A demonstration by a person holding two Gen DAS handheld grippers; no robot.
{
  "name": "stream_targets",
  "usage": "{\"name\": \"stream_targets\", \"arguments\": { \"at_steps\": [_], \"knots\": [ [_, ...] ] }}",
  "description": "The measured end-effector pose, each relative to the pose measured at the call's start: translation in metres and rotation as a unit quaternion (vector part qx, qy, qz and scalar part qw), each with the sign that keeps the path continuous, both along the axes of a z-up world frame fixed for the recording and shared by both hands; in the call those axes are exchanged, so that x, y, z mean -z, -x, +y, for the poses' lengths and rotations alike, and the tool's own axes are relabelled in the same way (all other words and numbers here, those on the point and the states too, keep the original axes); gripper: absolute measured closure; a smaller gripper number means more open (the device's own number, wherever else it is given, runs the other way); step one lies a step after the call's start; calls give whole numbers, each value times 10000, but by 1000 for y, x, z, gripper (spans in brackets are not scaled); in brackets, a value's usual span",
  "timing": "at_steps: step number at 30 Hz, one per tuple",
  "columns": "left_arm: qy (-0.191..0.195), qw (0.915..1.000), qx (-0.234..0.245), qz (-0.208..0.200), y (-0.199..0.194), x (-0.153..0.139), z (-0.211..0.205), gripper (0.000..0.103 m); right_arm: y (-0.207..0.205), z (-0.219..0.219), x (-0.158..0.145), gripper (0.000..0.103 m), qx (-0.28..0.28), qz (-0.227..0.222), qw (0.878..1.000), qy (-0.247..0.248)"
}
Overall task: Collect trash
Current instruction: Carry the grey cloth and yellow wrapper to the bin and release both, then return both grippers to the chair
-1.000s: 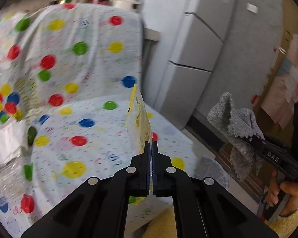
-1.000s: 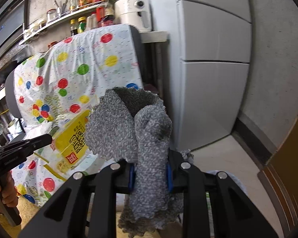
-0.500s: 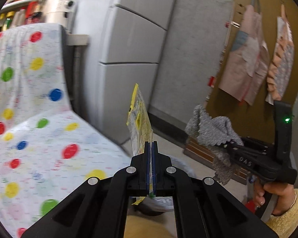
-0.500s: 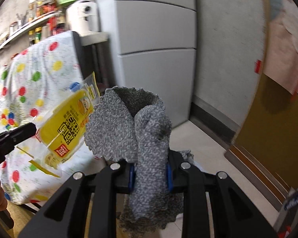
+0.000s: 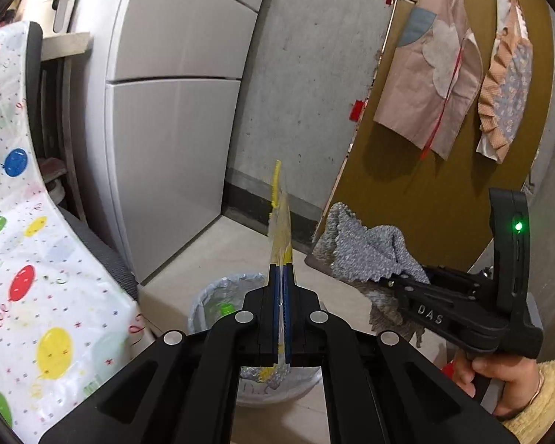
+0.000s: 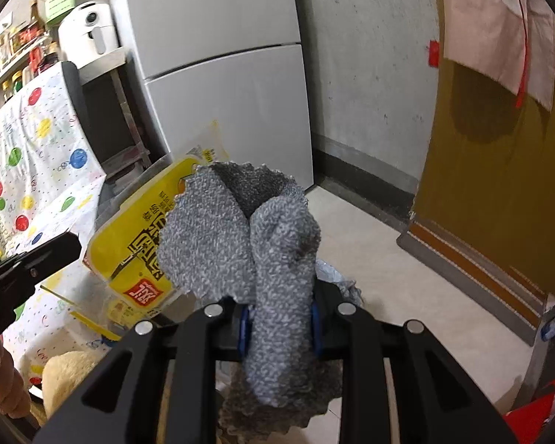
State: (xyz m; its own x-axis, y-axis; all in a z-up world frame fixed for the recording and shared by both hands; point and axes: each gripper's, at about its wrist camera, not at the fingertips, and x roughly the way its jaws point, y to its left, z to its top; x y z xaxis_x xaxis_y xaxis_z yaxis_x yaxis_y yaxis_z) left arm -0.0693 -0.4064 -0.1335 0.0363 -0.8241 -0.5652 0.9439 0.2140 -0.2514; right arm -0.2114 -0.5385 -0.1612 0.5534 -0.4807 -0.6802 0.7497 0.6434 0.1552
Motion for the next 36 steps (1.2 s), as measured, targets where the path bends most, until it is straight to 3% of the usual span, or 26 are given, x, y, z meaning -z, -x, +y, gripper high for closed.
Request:
{"name": "stream_targets", "arguments": {
  "at_steps": [3, 7, 11, 12, 16, 28, 36],
  "knots": [
    [-59, 10000, -17, 3, -3, 8, -13, 101, -9, -12, 15, 76, -19, 5, 9999, -149],
    [-210, 9997, -102, 90, -10, 19, -29, 95, -18, -30, 33, 63, 6, 9, 9993, -365],
    [-413, 9989, -140, 185, -17, 27, -40, 61, -24, -46, 48, 40, 78, -40, 9975, -702],
    [-398, 9988, -198, 193, -19, 28, -39, 57, -24, -49, 49, 35, 106, -62, 9969, -783],
    [-360, 9984, -353, 247, -29, 24, -29, 54, -22, -46, 44, 35, 157, -156, 9967, -781],
    [-174, 9951, -975, -4, -52, -5, 29, 49, -2, 10, -46, 35, -34, -514, 9984, 219],
    [-313, 9860, -1628, -192, -69, -26, 109, 46, -25, 73, -91, 32, -784, -884, 9912, 604]
  ]
}}
